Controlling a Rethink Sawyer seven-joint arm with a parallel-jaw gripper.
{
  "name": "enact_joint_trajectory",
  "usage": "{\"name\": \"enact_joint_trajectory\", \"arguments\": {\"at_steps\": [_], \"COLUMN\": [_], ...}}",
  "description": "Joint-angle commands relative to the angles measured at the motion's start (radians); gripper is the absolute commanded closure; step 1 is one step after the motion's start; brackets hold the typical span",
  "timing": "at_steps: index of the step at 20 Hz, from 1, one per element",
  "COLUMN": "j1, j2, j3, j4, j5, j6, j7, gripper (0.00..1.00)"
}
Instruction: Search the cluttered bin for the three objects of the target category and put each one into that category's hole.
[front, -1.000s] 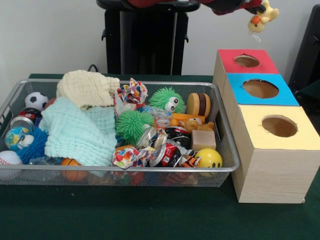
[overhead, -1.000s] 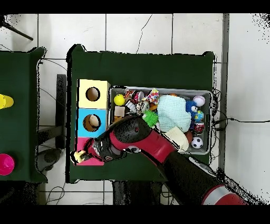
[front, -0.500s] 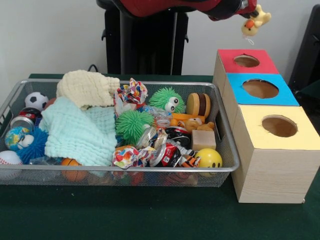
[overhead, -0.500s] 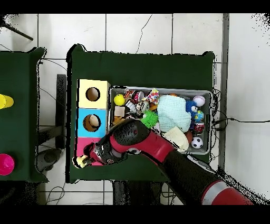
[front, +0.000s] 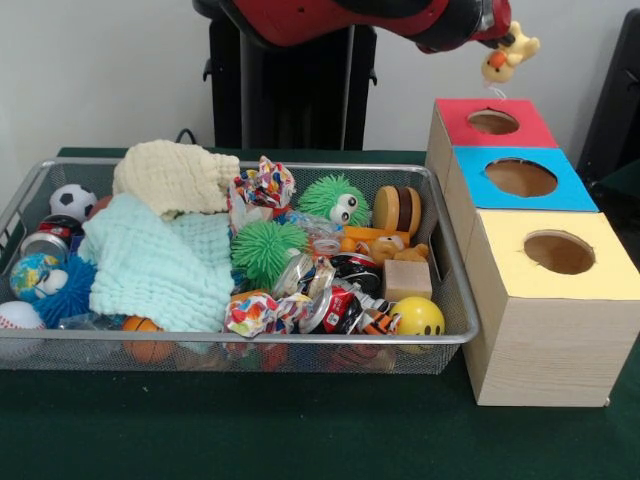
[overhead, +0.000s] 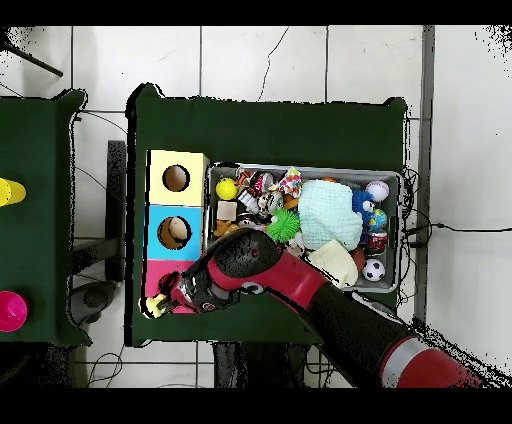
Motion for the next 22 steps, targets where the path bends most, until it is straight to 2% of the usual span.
{"name": "enact_joint_trajectory", "arguments": {"at_steps": [1, 11, 22], "j1": [-0.034, -0.04, -0.069], "j2": [0.042, 0.075, 0.097], "j3": [0.055, 0.047, 0.108], "j4": [-0.105, -0.179, -0.168], "j5": [-0.033, -0.063, -0.056], "j6": [-0.106, -0.078, -0.144], "j7": [-0.066, -0.071, -0.077], "gripper": [1.0, 1.0, 1.0]}}
